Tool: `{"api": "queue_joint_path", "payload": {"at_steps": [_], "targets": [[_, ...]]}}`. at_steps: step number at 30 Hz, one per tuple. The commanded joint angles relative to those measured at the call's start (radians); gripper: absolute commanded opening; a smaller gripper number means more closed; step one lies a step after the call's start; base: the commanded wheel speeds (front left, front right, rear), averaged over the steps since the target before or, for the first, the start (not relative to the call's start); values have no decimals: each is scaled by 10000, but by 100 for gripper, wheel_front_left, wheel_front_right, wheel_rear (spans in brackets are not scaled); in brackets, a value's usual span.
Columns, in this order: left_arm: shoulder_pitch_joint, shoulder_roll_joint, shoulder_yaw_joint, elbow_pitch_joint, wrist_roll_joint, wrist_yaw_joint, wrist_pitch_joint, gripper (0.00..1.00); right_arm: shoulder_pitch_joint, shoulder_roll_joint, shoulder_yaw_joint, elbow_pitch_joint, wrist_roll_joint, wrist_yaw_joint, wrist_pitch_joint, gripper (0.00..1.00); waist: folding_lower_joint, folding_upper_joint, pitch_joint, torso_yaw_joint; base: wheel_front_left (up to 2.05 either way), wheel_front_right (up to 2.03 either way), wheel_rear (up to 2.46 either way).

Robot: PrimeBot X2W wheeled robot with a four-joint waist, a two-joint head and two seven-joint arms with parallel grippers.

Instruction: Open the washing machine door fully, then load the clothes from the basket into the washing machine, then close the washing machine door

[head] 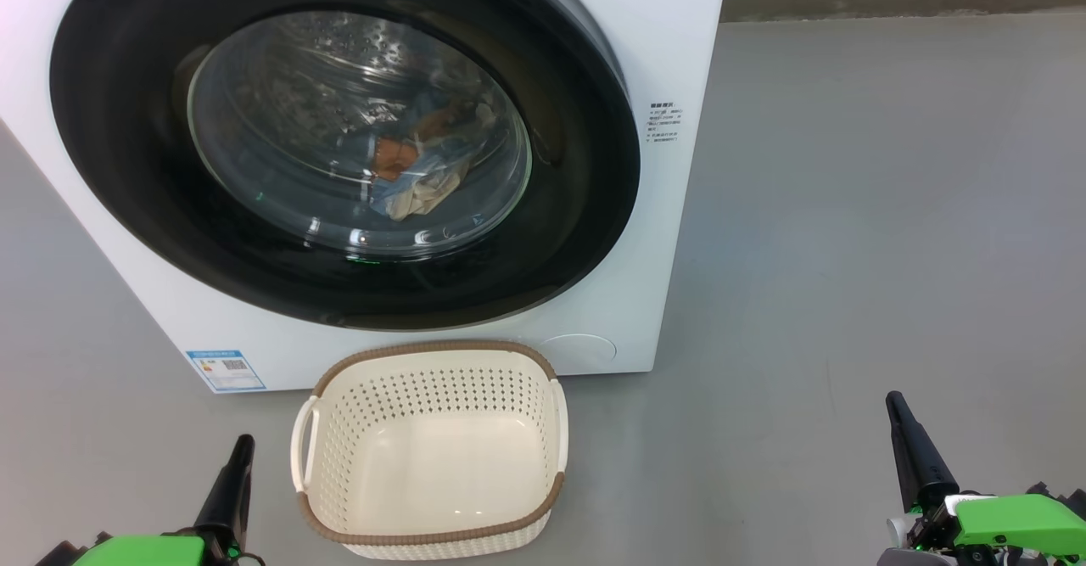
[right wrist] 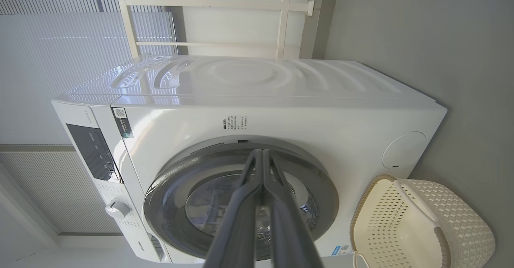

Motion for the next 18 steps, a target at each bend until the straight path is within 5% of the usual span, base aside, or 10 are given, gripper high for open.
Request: {"api": "queue_joint_path", "payload": {"at_steps": [1, 18], "targets": [[-413, 99, 355, -273, -82, -29, 63, 0, -404, -45, 239, -301, 107, 16, 80, 0, 0, -1, 0, 0, 0, 0, 0], [-413, 99, 354, -273, -83, -29, 62, 0, -404, -45, 240, -301, 107, 16, 80, 0, 0, -1, 0, 0, 0, 0, 0]]}}
